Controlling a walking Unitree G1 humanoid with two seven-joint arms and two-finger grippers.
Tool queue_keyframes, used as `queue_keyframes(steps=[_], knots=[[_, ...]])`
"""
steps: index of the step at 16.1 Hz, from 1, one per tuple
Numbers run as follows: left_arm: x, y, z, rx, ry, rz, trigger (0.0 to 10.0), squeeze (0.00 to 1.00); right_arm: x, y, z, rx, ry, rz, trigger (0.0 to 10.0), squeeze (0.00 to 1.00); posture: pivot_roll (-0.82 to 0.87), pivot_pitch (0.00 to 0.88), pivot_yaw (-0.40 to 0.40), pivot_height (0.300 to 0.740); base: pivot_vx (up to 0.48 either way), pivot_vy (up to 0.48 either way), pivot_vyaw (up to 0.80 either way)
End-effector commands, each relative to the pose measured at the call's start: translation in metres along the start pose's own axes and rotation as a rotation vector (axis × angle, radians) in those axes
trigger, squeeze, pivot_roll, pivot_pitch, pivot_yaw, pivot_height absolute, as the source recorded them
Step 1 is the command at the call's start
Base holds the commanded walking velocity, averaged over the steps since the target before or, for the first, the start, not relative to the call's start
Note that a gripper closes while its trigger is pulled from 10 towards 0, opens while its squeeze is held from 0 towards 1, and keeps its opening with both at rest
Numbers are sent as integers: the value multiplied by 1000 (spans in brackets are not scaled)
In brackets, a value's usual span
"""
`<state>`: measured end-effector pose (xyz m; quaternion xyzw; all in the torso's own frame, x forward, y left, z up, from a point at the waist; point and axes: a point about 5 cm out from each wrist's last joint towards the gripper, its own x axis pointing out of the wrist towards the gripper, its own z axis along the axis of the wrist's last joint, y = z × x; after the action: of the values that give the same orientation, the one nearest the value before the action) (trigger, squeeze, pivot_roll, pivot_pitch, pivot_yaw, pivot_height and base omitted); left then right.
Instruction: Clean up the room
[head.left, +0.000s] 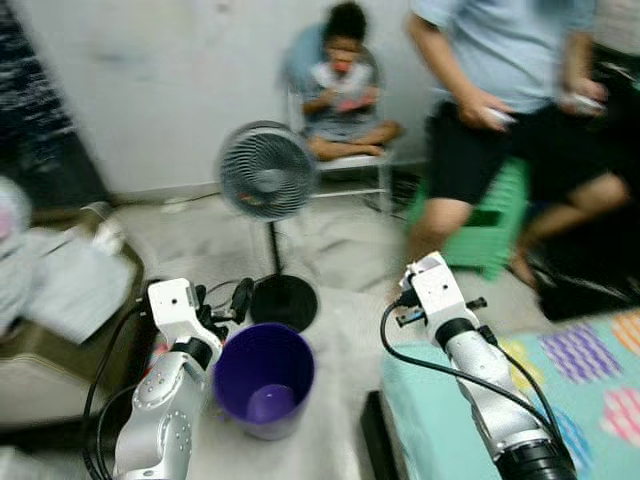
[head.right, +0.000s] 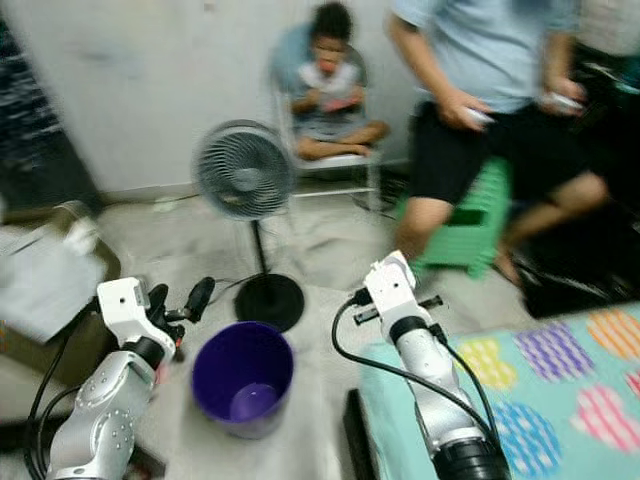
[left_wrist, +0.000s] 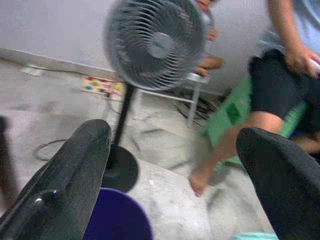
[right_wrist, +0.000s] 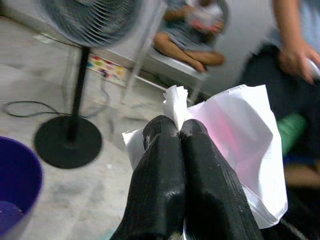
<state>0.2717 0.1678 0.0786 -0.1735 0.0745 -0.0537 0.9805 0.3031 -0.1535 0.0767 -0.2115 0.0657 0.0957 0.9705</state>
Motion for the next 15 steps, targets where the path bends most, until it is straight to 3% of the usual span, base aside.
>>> queue_keyframes(steps=[1, 8, 15], knots=[[-1, 4, 2, 13, 0, 21, 10000, 0, 1, 3, 7, -11, -28, 15, 10000, 0, -195, 0, 16, 740, 0, 0, 800], [0, 5, 0, 0, 14, 27, 10000, 0, 1, 4, 5, -2, -19, 22, 10000, 0, -197, 0, 18, 740, 0, 0, 800], [0, 4, 0, 2, 17, 21, 10000, 0, 1, 4, 3, 11, -7, 32, 10000, 0, -196, 0, 18, 740, 0, 462, 0]])
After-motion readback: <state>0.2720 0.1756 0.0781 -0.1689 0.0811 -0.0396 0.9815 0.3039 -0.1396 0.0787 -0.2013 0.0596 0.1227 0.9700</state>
